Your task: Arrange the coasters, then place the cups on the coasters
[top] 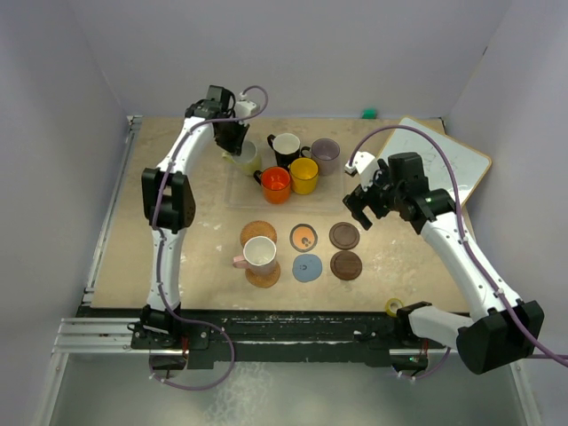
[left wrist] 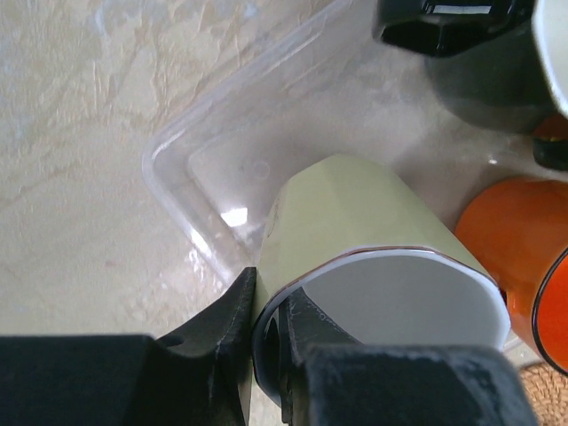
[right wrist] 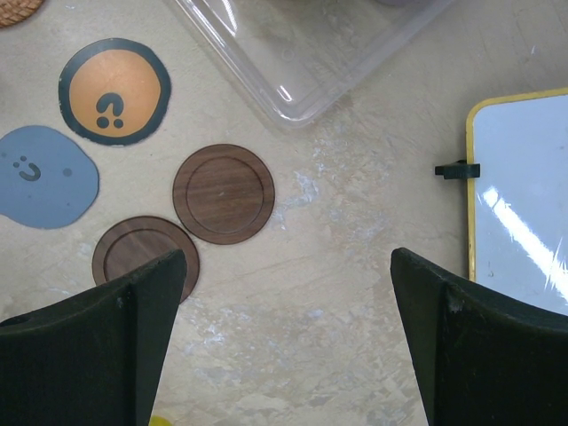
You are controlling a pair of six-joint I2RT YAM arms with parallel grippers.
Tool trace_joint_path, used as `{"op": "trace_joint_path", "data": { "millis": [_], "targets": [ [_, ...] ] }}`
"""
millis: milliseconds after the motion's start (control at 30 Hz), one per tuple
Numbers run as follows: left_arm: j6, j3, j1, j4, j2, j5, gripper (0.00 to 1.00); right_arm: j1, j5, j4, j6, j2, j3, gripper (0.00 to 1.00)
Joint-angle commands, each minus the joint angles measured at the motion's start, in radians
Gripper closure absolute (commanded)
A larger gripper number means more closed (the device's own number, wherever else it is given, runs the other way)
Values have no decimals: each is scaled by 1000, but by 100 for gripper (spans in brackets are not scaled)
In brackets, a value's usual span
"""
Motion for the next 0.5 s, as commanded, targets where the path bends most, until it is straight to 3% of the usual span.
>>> {"op": "trace_joint_path", "data": {
  "millis": [0, 467],
  "targets": [
    [-57, -37, 6, -31, -169, -52, 97, 4, -24, -3, -8, 3, 40, 0],
    [-73, -236, 7, 28, -387, -138, 97, 3, -20, 4, 6, -8, 40, 0]
  ]
}}
